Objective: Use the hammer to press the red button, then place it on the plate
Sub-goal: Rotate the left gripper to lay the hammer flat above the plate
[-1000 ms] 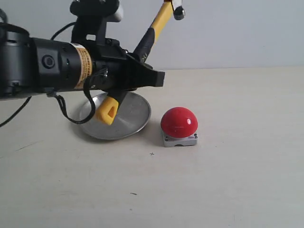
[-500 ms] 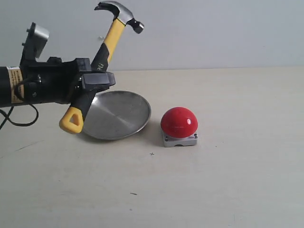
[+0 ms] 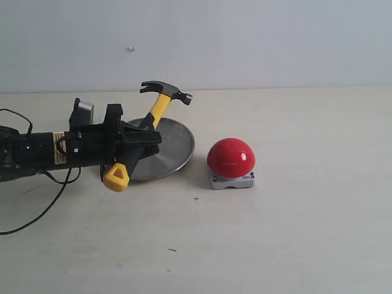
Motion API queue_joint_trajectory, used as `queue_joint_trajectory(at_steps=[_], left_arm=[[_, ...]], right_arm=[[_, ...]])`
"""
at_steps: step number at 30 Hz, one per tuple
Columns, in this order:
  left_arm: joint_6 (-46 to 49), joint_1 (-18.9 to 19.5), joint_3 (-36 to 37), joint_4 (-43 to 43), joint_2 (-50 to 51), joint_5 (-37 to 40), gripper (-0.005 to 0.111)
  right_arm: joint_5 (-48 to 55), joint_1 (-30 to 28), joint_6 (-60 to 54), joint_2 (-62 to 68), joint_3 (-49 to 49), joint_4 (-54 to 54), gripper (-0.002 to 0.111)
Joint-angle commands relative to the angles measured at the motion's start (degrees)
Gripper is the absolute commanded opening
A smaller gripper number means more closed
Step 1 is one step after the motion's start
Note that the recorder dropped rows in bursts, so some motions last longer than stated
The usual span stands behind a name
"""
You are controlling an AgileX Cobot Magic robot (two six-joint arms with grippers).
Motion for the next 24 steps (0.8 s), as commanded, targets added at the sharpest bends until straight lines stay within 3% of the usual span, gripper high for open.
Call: queue_joint_trajectory(at_steps=[1,6,24], left_arm=[[-1.5,1.51,-1.31,-5.37,0.72,-4.16,0.0],[-3.18,3.05,-1.31,-6.2,1.56,-3.8,0.0],[-5.98,3.03,-1.31,-7.33,4.67,0.3,0.0]], right_arm=[[-0.38,0.06,-0.02,-0.23,0.27,-0.14,0.0],[-0.38,0.06,-0.02,-0.23,0.27,-0.14,0.0],[-0.38,0.06,-0.04,-0.23,0.27,0.1,0.0]])
